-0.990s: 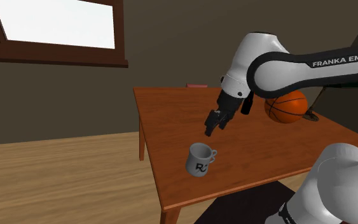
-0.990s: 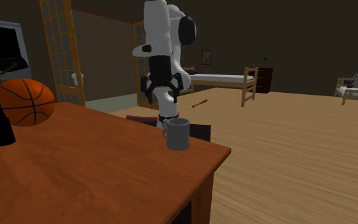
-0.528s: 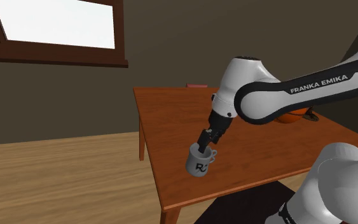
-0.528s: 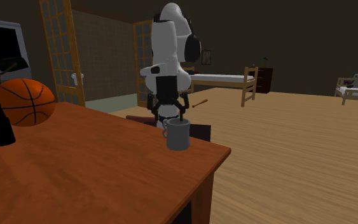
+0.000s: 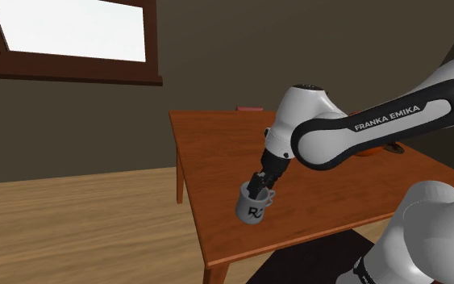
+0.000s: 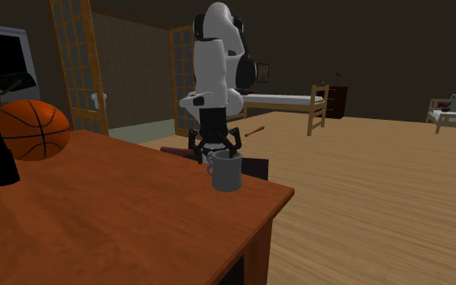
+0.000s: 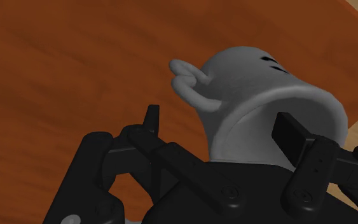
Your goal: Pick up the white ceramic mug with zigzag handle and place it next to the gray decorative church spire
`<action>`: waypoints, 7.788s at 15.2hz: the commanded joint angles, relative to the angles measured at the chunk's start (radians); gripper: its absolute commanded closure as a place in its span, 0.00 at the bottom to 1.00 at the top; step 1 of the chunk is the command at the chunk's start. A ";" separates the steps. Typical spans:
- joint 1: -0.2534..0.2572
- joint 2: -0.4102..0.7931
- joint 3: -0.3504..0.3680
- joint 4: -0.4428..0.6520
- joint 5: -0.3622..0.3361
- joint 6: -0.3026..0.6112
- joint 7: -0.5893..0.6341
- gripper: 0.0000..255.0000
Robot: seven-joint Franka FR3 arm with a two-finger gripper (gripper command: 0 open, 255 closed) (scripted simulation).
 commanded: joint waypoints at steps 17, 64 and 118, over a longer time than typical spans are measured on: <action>-0.002 -0.033 -0.003 0.020 -0.005 -0.053 0.003 1.00; -0.022 -0.159 -0.046 0.581 -0.059 -0.738 0.043 1.00; -0.238 0.522 -0.805 1.512 -0.061 -1.069 -0.882 1.00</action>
